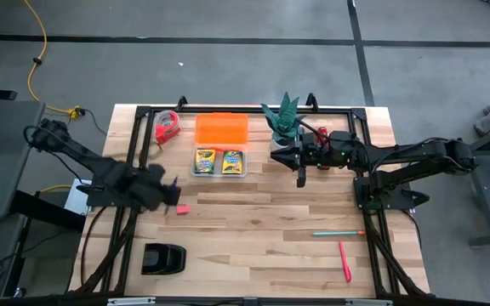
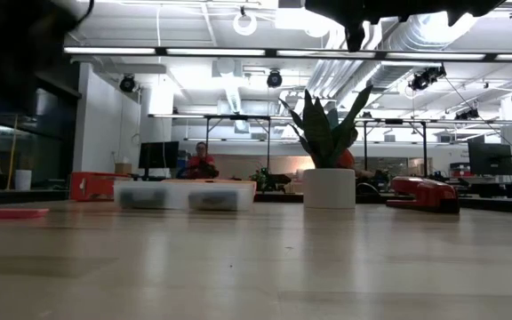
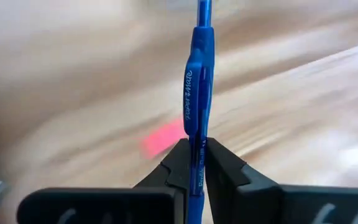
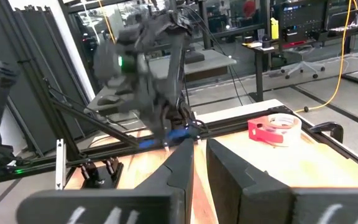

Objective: Pack school essentials
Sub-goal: Put the blue pen into the orange supply box, then put the light blue pencil into the orange supply box

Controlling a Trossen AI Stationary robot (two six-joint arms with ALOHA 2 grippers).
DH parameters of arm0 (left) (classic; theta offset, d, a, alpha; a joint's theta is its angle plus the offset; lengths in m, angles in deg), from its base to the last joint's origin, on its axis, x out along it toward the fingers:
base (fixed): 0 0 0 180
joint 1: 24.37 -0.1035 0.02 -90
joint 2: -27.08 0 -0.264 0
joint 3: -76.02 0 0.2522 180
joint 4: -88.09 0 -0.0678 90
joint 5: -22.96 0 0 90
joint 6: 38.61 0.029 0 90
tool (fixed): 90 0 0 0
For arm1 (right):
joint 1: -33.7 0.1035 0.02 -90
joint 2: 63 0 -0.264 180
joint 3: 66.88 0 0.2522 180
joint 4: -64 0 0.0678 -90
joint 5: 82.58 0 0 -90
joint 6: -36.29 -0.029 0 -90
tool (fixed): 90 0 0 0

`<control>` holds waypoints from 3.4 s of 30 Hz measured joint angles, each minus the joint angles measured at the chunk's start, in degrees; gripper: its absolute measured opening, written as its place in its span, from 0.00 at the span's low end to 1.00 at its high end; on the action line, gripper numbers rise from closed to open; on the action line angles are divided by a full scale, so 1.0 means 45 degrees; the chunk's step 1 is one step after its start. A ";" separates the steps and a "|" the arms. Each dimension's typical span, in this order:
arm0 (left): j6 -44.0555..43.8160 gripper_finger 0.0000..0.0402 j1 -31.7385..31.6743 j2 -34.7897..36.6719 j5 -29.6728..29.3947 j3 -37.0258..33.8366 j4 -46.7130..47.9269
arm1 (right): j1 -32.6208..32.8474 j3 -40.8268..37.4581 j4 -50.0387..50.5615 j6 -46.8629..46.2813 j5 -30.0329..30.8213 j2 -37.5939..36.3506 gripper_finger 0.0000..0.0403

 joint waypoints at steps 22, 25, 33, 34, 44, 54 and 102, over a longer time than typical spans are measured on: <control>1.9335 0.05 -0.5879 0.1496 0.2122 0.0375 -1.4870 | 0.0005 0.0000 -0.1988 -0.0005 -0.1417 0.0000 0.08; 1.9739 0.05 -0.6533 0.1365 0.3795 0.0377 -1.5166 | 0.0005 0.0000 -0.2756 -0.0005 -0.1726 -0.0002 0.08; 1.9460 0.05 -0.6912 0.0694 0.4944 0.0374 -1.5062 | 0.0005 0.0000 -0.2893 -0.0005 -0.1851 -0.0004 0.08; 1.9448 0.05 -0.6911 0.0628 0.4945 0.0374 -1.5082 | 0.0005 0.0000 -0.2895 -0.0005 -0.1851 -0.0001 0.08; 1.9923 0.05 -0.7073 0.0161 0.3863 0.0691 -1.4195 | 0.0005 0.0000 -0.2876 -0.0003 -0.1849 -0.0005 0.08; 2.2845 0.05 -0.9961 -0.4188 0.3982 0.4696 -0.6139 | 0.0005 0.0000 -0.2511 -0.0003 -0.1787 0.0000 0.08; 2.7422 0.34 -1.1446 -1.1193 0.2839 0.7222 -0.3808 | 0.0010 0.0000 -0.2317 0.0000 -0.1039 0.0000 0.08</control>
